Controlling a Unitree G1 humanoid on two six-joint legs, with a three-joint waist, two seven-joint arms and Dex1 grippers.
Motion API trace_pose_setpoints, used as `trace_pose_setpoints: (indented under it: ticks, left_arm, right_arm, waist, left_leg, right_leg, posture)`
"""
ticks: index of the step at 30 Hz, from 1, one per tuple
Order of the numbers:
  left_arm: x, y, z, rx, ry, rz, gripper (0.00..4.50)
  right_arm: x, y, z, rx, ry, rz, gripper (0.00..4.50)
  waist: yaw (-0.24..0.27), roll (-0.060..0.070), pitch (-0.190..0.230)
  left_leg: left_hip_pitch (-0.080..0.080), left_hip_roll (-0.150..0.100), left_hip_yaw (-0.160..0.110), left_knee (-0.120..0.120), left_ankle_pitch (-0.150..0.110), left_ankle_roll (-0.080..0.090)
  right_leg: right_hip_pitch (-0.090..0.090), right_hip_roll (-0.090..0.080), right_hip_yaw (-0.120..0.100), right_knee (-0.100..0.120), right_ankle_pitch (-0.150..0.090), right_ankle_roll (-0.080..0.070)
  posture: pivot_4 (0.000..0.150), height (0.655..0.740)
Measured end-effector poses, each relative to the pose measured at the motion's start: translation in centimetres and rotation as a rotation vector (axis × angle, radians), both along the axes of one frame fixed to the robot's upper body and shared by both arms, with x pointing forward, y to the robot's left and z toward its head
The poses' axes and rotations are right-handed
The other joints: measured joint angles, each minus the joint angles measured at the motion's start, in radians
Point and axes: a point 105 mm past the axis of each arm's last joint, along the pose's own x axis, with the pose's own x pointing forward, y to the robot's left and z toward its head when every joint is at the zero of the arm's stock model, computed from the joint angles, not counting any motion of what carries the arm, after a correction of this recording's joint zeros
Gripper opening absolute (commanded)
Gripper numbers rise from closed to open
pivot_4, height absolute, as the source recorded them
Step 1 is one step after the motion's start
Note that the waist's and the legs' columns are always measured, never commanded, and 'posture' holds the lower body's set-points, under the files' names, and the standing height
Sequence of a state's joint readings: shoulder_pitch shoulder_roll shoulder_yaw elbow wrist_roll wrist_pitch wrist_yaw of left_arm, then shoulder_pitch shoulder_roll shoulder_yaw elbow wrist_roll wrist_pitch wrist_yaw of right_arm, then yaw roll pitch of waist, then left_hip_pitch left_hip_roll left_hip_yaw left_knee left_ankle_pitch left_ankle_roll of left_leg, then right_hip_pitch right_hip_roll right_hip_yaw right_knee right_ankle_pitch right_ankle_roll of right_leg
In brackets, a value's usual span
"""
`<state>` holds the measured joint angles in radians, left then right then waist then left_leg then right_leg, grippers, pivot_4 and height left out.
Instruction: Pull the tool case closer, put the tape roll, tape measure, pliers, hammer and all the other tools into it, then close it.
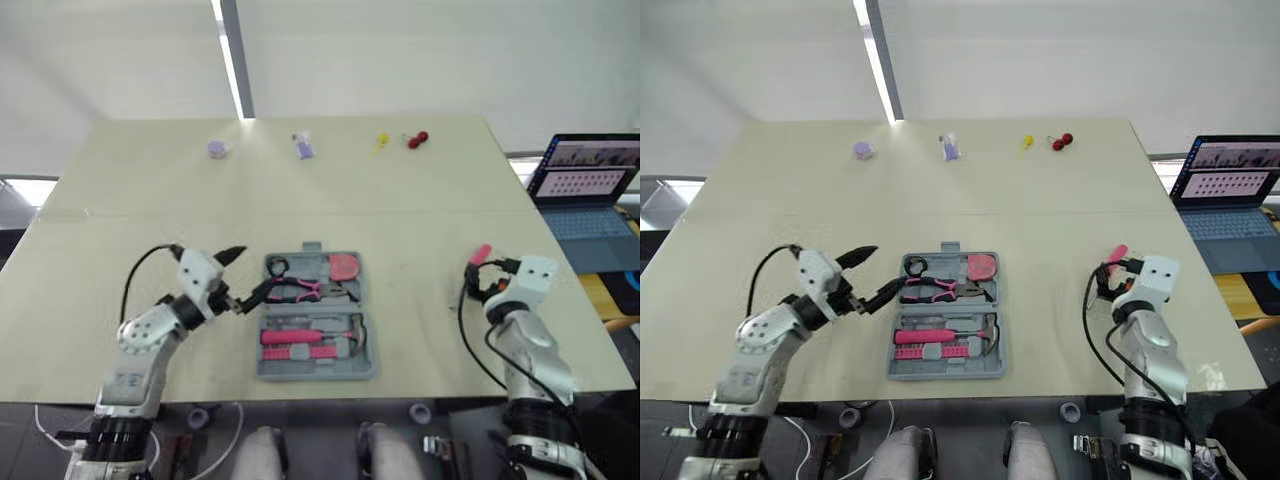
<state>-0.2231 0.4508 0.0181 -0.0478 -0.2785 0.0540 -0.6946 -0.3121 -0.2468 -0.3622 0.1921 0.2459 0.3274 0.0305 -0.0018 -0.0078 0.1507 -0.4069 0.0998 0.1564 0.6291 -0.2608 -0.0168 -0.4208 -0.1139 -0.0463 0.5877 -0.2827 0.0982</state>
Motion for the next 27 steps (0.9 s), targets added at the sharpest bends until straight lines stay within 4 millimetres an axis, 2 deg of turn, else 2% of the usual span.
trace_pose_setpoints:
  ticks: [3, 8, 12, 18, 25, 27]
  left_arm:
    - [0.3, -3.2, 1.0, 0.026, -0.034, -0.149, 4.50]
    - [-0.1, -8.2, 1.6, 0.041, -0.056, -0.331, 4.50]
    - [-0.6, -10.3, 1.7, 0.011, -0.054, -0.385, 4.50]
    - [-0.6, -11.1, 1.7, -0.006, -0.054, -0.376, 4.50]
    - [-0.5, -11.1, 1.7, -0.007, -0.050, -0.365, 4.50]
    - [-0.5, -11.1, 1.7, -0.006, -0.049, -0.363, 4.50]
  right_arm:
    - [1.2, 1.2, -0.1, -0.002, 0.017, -0.009, 4.45]
    - [2.8, 1.9, -1.0, -0.003, 0.067, -0.055, 4.45]
    - [3.5, 1.8, -1.9, 0.001, 0.105, -0.109, 4.45]
    - [3.9, 1.7, -3.0, 0.003, 0.138, -0.151, 4.45]
    - [4.1, 1.4, -3.1, 0.019, 0.137, -0.188, 4.45]
    - [4.1, 1.4, -3.2, 0.020, 0.134, -0.192, 3.91]
  waist:
    - [-0.001, 0.000, 0.000]
    - [0.000, 0.000, 0.000]
    - [-0.001, 0.000, 0.000]
    - [-0.001, 0.000, 0.001]
    - [-0.001, 0.000, 0.001]
    - [-0.001, 0.000, 0.001]
  left_leg:
    - [0.000, -0.001, 0.000, 0.000, 0.002, 0.001]
    - [0.000, -0.002, -0.001, 0.001, 0.006, 0.007]
    - [0.000, -0.002, -0.001, 0.001, 0.007, 0.008]
    - [0.000, -0.003, -0.003, 0.001, 0.007, 0.009]
    - [0.000, -0.003, -0.006, 0.003, 0.007, 0.008]
    - [0.000, -0.003, -0.007, 0.003, 0.007, 0.008]
  right_leg:
    - [0.000, 0.000, 0.000, 0.001, 0.000, 0.000]
    - [0.001, 0.000, 0.000, 0.001, 0.001, 0.002]
    - [0.002, 0.000, 0.000, 0.002, 0.001, 0.003]
    - [0.003, 0.000, -0.001, 0.003, 0.002, 0.003]
    - [0.005, -0.001, -0.004, 0.002, 0.002, 0.003]
    - [0.006, -0.001, -0.004, 0.002, 0.002, 0.003]
  posture:
    - [0.150, 0.7400]
    - [0.150, 0.7400]
    - [0.150, 0.7400]
    - [0.150, 0.7400]
    - [0.150, 0.7400]
    - [0.150, 0.7400]
